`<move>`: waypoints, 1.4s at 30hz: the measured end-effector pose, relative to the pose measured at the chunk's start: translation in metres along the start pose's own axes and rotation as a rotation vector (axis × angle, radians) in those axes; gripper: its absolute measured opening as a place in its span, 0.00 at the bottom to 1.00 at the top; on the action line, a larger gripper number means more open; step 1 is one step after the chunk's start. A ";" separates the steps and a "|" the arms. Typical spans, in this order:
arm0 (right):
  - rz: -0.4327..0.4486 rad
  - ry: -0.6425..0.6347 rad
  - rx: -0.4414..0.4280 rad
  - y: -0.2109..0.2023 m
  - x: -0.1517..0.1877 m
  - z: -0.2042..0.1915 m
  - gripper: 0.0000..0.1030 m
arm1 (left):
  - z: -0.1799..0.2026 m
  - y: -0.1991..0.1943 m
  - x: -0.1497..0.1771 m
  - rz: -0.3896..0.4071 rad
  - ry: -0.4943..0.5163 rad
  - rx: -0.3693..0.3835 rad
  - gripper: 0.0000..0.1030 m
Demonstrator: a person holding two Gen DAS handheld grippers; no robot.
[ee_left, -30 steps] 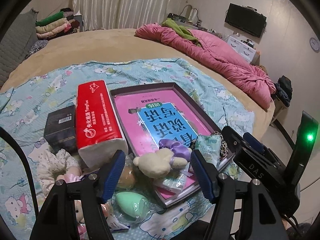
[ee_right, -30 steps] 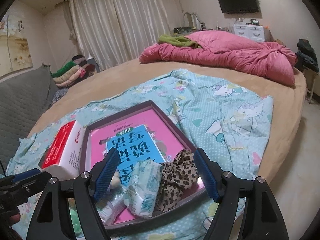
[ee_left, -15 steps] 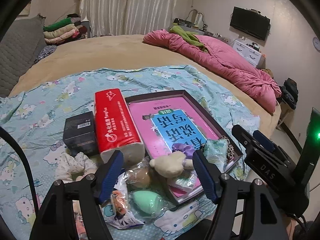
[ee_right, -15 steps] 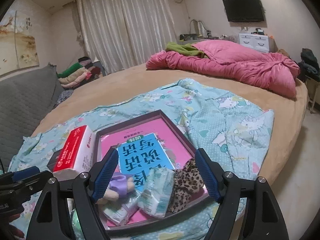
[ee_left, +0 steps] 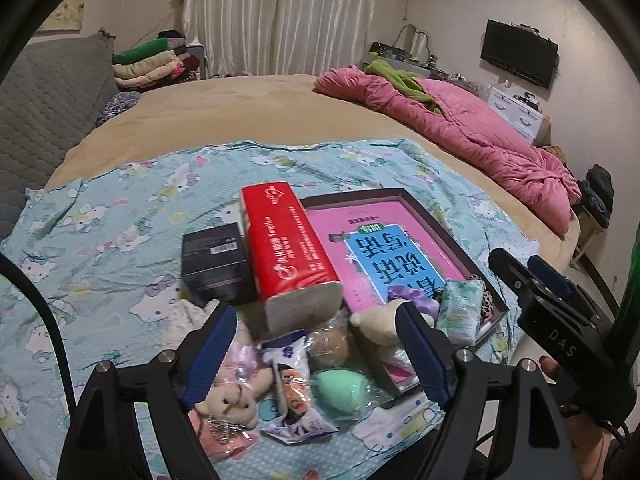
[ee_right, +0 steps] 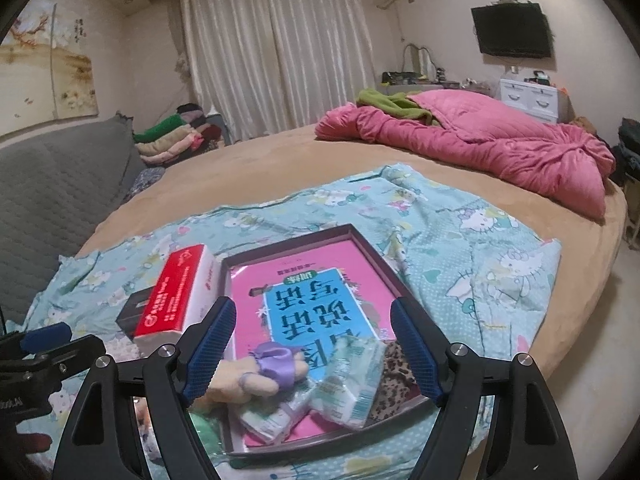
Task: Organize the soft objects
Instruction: 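Move both open tools back from the tray toward the remaining pile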
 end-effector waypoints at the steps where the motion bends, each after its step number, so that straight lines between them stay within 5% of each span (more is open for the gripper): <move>1: 0.004 -0.004 -0.007 -0.002 -0.001 -0.003 0.78 | -0.003 -0.002 0.000 0.002 -0.002 -0.002 0.79; 19: -0.002 -0.077 -0.083 -0.010 -0.010 -0.043 0.79 | -0.075 -0.024 -0.014 0.032 -0.104 -0.082 0.79; 42: -0.061 -0.209 -0.173 -0.017 0.008 -0.092 0.79 | -0.164 -0.019 0.007 -0.040 -0.222 -0.164 0.79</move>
Point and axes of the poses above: each gripper's, at about its wrist camera, not at the fingertips, and y roughly the way its jaws point, z to its right, x to its underside, the point moved 7 cm from there along y, roughly the way its jaws point, and after that the axes turned 5 degrees about -y, right-handed, at the moved point
